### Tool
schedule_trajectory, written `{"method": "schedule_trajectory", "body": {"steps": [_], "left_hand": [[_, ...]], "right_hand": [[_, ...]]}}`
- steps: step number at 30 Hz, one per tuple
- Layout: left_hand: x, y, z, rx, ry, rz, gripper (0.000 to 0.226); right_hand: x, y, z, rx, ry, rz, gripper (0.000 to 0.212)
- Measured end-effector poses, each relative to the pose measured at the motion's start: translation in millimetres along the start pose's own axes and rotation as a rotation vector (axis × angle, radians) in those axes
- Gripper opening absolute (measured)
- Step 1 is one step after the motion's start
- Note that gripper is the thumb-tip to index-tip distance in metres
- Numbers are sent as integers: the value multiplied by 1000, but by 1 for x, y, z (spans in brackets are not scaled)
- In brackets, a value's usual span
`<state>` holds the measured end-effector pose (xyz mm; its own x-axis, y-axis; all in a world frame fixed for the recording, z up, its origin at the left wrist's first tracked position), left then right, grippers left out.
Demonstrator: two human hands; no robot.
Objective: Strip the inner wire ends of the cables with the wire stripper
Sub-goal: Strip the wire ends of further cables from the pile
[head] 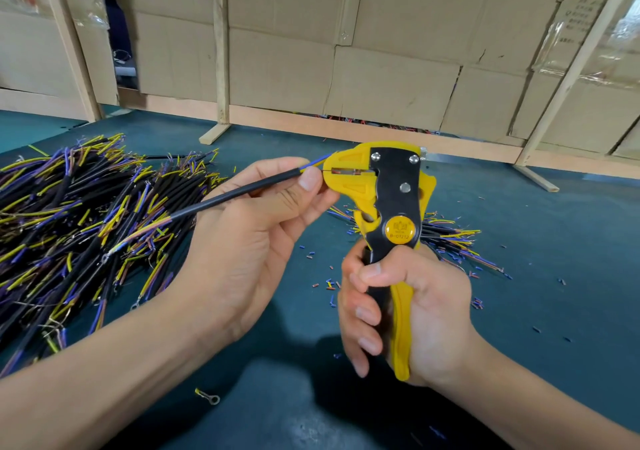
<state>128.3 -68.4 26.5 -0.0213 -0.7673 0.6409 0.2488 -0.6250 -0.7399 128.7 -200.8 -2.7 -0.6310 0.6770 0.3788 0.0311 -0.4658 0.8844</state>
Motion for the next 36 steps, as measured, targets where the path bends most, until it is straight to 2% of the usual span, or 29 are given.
{"method": "schedule_trajectory", "body": {"steps": [4, 7, 11, 15, 21, 24, 27, 30, 36], "left_hand": [[-1, 0, 1, -16, -6, 22, 20], [-2, -3, 3, -12, -29, 93, 28], [-3, -6, 5, -30, -26, 110, 20], [-2, -5, 5, -138, 16, 54, 19], [-2, 5, 4, -253, -47, -91, 13], [-1, -1, 5, -187, 12, 31, 10], [2, -8, 1, -57, 80, 238, 26], [2, -9, -1, 39, 23, 336, 27], [-1, -13, -4, 133, -44, 385, 13]], "right_hand": [[-1, -2, 1, 9, -10, 8, 21], [-4, -2, 2, 16, -16, 10, 20], [-5, 2, 2, 28, 23, -1, 18], [-5, 3, 2, 45, 66, 13, 15], [-7, 0, 2, 51, 62, 38, 15], [-11, 1, 3, 48, 25, 40, 16], [-14, 2, 5, 61, -8, 48, 18], [-12, 0, 4, 61, -11, 46, 17], [-7, -3, 4, 67, 36, 35, 16]]}}
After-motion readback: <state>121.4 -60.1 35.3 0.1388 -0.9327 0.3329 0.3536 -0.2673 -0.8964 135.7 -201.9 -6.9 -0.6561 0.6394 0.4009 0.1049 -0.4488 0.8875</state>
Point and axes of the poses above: each hand's wrist, its own z-axis towards the middle knuckle, its own x-axis out of the palm, y = z × x, the point moved 5 cm from there along z, towards the middle knuckle, and after that the axes turned 8 degrees about -x, right-handed, at the moved point
